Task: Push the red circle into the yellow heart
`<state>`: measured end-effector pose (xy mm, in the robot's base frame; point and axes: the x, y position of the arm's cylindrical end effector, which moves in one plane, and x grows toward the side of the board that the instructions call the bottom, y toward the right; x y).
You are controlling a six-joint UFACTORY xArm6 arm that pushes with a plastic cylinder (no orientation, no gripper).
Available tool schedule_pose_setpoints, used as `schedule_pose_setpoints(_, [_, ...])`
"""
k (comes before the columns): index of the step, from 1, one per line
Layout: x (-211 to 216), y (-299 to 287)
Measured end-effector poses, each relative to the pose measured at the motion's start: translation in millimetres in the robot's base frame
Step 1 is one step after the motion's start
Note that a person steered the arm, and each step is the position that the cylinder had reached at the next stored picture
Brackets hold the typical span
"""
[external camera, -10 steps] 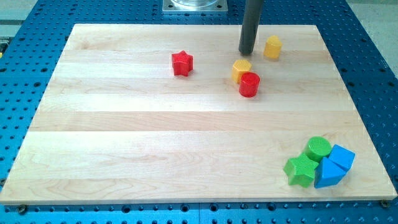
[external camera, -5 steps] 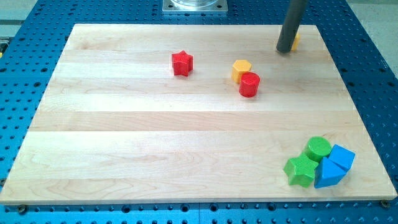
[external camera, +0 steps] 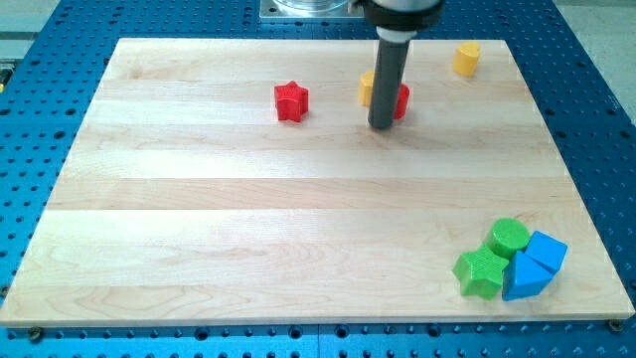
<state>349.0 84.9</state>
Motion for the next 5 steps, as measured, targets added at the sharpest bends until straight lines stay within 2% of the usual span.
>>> schedule_pose_setpoints(2, [-24.2,22.6])
schedule_pose_setpoints(3, [-74.5,88.6])
schedule_pose_setpoints(4, [-64.4,88.4])
schedule_pose_setpoints(5, [-7.0,15.2])
